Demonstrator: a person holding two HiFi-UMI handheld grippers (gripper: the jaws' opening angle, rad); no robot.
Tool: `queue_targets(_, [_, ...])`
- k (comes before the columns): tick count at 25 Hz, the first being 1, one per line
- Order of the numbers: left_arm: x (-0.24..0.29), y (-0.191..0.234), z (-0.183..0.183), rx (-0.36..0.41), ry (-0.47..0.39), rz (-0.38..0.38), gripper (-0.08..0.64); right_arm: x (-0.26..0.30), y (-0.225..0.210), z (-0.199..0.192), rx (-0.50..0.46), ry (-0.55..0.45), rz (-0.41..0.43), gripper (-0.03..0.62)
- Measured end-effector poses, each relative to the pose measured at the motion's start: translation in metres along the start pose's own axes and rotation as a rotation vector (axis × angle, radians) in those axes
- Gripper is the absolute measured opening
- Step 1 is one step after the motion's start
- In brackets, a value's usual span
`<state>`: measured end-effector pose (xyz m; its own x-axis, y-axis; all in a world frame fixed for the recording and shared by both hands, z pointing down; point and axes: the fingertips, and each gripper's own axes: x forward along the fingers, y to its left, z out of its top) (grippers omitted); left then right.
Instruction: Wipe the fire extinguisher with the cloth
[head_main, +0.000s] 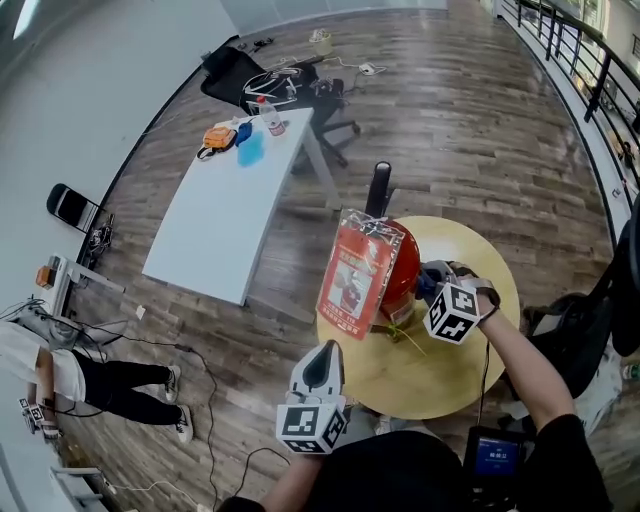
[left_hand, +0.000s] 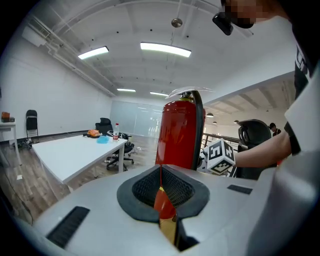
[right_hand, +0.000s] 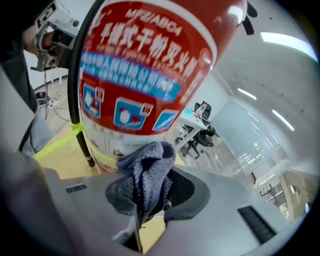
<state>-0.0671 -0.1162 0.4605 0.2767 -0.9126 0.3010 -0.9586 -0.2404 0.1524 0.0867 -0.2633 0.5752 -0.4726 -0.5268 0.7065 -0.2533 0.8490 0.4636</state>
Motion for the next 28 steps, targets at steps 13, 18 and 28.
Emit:
queue_targets(13, [0.008,0.01,-0.006,0.028,0.062,-0.055,0.025,0.061,0.092,-0.073,0.098,0.182,0.07,0.098])
queue_targets(18, [0.015,0.012,-0.011,0.034,0.079,-0.103,0.025,0.049,0.108,-0.067,0.232,0.187,0.062,0.098])
queue_targets(28, [0.036,0.012,0.004,0.042,0.053,-0.23,0.025,-0.085,0.01,0.043,0.483,-0.041,-0.186,0.098])
